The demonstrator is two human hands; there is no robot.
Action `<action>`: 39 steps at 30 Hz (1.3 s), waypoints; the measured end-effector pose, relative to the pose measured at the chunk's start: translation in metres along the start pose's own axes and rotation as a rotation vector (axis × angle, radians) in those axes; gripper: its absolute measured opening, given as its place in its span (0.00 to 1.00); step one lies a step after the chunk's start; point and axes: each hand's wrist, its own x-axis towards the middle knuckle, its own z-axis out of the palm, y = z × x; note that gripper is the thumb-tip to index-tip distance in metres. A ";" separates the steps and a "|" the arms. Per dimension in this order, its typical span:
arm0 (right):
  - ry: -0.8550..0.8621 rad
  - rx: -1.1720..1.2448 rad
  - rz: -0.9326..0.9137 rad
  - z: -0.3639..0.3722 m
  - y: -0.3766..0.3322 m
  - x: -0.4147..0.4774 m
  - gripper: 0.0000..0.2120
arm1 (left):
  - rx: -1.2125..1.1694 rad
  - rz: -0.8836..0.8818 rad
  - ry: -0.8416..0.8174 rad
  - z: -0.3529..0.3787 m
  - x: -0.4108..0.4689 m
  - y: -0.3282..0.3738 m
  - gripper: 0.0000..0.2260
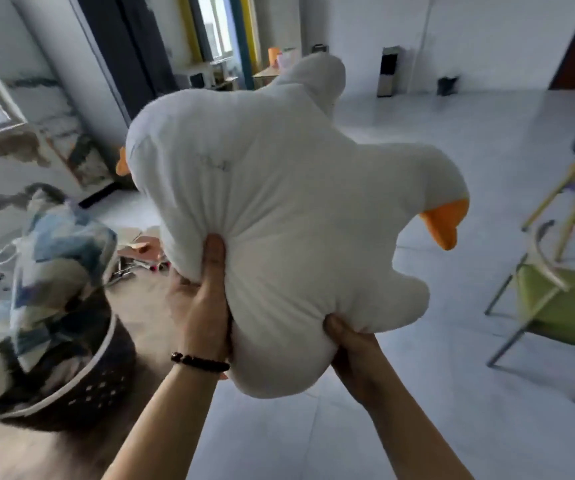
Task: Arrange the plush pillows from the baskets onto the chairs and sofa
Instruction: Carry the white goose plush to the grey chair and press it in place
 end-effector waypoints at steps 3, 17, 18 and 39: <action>0.097 -0.044 -0.033 -0.062 -0.050 0.030 0.51 | -0.053 -0.077 -0.169 0.087 0.003 -0.040 0.17; 0.593 -0.208 -0.272 -0.307 -0.207 0.196 0.42 | -0.024 -0.427 -0.759 0.449 0.046 -0.219 0.29; 0.626 -0.241 -0.282 -0.319 -0.217 0.219 0.40 | -0.017 -0.472 -0.764 0.476 0.058 -0.233 0.29; 1.147 -0.159 -0.494 -0.683 -0.503 0.582 0.39 | 0.279 -0.614 -1.204 1.119 0.139 -0.461 0.28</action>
